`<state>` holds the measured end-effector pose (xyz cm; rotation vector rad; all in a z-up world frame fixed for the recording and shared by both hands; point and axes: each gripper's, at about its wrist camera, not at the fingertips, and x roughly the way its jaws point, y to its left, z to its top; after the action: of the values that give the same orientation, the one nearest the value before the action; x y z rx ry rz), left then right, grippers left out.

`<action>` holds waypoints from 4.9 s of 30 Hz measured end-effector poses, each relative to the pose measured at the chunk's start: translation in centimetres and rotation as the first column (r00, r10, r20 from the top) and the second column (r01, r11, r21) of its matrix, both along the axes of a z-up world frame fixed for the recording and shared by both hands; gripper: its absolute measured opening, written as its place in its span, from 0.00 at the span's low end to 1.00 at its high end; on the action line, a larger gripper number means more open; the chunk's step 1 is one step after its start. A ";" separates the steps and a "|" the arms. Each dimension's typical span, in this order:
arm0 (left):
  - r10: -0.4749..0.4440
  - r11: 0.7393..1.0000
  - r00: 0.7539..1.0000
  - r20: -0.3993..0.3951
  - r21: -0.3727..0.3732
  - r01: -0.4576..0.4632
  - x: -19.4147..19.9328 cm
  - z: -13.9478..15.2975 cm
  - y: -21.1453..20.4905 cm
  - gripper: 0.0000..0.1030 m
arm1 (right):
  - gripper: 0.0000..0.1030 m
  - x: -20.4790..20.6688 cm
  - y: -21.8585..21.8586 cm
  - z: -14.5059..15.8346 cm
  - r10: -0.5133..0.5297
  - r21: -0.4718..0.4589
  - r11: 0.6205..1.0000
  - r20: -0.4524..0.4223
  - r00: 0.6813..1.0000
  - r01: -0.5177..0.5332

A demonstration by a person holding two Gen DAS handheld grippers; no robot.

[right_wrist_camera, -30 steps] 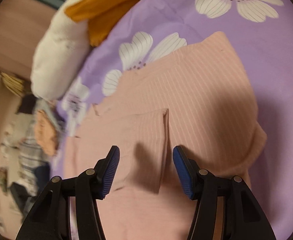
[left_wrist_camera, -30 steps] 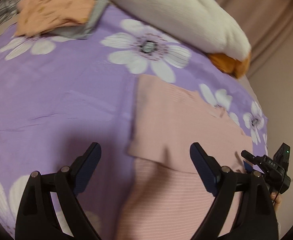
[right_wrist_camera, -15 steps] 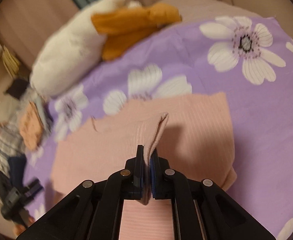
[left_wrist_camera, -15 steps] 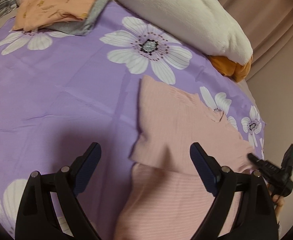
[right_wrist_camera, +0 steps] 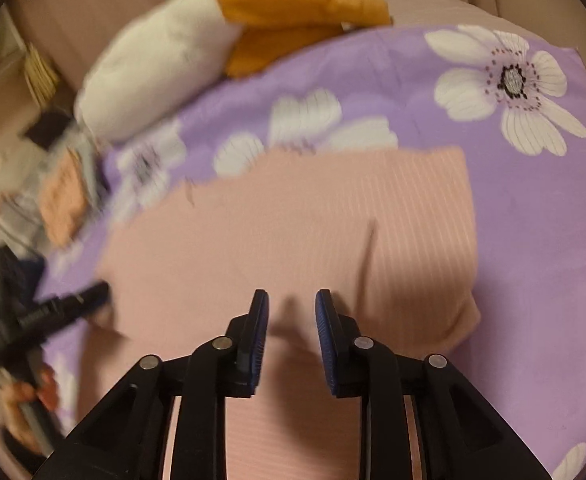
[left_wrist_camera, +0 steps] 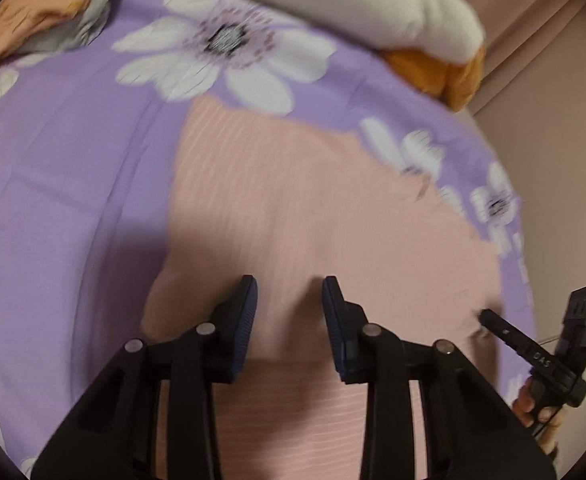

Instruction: Fold small clothes

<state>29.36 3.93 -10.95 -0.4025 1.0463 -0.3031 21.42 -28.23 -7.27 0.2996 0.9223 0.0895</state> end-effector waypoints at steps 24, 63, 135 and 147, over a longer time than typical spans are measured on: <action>-0.002 0.958 0.997 -0.082 -0.287 -0.022 -18.1 1.6 11.6 0.87 | 0.47 -17.0 -7.6 -0.4 -0.117 0.227 0.965 -0.077 0.990 0.132; -0.079 0.940 0.987 -0.142 -0.339 0.027 -24.6 -1.7 7.3 0.17 | 0.47 -23.3 -3.3 -5.6 0.050 0.455 0.890 -0.118 0.992 0.009; -0.103 0.906 0.985 0.141 -0.396 0.151 -30.1 14.2 8.7 0.01 | 0.07 -29.9 -0.3 9.9 0.177 0.331 0.892 0.370 0.912 -0.308; -0.038 0.913 0.999 0.006 -0.406 0.037 -18.9 10.6 8.8 0.01 | 0.07 -19.2 -3.6 7.7 0.043 0.451 0.880 0.242 0.969 -0.152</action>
<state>10.46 12.78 -0.37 -0.7582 0.9915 -0.5598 2.26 -31.83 0.44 0.6779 0.6785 0.4376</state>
